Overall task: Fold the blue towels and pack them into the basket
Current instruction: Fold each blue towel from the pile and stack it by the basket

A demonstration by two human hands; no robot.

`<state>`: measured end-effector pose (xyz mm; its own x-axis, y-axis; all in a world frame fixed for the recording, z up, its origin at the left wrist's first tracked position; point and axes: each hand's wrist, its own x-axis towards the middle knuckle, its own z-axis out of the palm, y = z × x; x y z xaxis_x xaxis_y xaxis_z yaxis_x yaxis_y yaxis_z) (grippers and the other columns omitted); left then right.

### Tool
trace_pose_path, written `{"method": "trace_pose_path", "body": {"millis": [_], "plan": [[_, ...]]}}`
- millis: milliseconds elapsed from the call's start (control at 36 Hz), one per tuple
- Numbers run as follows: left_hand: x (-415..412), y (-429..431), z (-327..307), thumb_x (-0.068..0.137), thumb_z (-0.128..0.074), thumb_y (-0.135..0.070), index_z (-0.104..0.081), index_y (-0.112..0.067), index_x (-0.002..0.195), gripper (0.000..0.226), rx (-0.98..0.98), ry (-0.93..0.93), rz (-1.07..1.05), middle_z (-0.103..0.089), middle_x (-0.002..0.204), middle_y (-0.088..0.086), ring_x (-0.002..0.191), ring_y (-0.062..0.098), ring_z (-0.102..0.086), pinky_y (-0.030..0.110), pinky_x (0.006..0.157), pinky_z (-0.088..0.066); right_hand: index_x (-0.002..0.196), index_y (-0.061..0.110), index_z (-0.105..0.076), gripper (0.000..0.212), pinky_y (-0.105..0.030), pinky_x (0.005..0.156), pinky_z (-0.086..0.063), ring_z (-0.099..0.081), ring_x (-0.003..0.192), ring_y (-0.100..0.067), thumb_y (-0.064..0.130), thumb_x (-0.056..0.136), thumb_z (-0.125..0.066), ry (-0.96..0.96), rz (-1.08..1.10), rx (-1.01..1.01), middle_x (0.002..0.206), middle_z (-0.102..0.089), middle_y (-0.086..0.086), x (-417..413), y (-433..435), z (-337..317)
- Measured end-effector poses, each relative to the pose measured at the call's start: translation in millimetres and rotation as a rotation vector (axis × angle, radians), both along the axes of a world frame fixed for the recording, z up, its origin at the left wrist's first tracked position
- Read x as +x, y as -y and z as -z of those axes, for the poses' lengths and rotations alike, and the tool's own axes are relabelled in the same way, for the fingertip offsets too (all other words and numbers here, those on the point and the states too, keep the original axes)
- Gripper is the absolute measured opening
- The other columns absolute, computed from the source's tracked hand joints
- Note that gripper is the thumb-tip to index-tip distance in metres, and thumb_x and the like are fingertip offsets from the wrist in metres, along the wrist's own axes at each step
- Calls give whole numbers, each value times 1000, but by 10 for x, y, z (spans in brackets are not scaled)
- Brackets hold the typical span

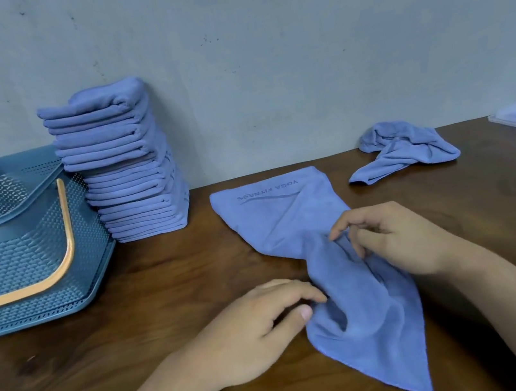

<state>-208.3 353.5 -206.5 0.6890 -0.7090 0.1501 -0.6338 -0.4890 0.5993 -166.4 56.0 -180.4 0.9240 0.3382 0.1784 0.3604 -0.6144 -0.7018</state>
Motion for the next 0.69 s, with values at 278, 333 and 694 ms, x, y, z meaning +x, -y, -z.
{"method": "trace_pose_path", "body": {"millis": [278, 333, 694], "plan": [[107, 119, 100, 114, -37, -48, -40, -50, 155, 42, 322, 134, 53, -25, 162, -40, 156, -11, 0, 40, 131, 2, 133, 43, -63, 30, -31, 111, -44, -55, 126, 5, 47, 111, -43, -5, 23, -83, 127, -64, 27, 106, -212, 295], [89, 156, 84, 113, -37, -47, -46, -47, 150, 38, 327, 170, 69, -34, 159, -37, 155, -12, -5, 44, 131, 3, 137, 41, -62, 33, -32, 117, -39, -49, 133, 6, 45, 112, -40, -21, 54, -29, 134, -61, 26, 159, -208, 386], [-9, 153, -24, 111, -39, -52, -55, -33, 84, 37, 277, 477, -48, -51, 80, -14, 88, 2, -48, 29, 120, -26, 161, 35, -39, 50, -29, 124, -25, -29, 154, -9, 47, 112, -37, 20, 164, -344, 167, -33, 10, 425, 167, 511]]}}
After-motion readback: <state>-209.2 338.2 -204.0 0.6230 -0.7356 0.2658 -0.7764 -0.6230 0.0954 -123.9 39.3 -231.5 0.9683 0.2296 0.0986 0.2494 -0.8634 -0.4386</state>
